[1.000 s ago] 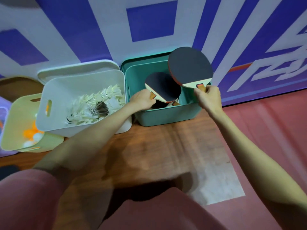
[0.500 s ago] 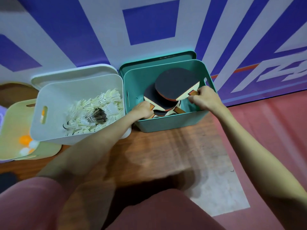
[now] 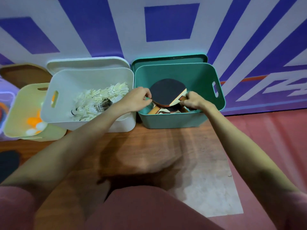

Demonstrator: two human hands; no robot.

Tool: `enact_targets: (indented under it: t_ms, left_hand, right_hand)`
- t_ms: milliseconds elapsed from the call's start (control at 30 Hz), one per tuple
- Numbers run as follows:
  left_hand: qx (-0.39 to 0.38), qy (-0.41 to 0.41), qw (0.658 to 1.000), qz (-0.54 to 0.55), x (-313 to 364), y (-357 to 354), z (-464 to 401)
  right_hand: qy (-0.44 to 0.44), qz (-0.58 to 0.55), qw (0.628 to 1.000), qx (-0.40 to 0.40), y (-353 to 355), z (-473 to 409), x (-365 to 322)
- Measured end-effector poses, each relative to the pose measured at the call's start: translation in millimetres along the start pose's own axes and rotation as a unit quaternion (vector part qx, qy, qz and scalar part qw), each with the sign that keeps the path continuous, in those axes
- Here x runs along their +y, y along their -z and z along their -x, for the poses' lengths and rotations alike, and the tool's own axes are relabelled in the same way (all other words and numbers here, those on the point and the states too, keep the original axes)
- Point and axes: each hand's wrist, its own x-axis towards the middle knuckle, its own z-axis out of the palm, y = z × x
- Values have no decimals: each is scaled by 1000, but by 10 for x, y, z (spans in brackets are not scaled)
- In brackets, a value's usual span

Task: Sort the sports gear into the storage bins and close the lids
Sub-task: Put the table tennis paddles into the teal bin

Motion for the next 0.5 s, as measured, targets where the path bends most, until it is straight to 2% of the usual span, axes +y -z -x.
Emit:
enact_targets:
  t_ms: [100, 200, 367, 500]
  left_hand:
    - [56, -5, 998, 5, -115, 12, 133]
    - [104, -6, 994, 15, -188, -19, 301]
    - [131, -5, 991, 22, -273, -90, 647]
    - [163, 4, 986, 36, -433, -163, 1072]
  right_hand:
    - [7, 54, 999, 1, -22, 67, -13]
    - [30, 66, 996, 45, -65, 144, -38]
    - [171, 36, 961, 212, -346, 561, -244]
    - [260, 24, 934, 244, -790, 1049, -505]
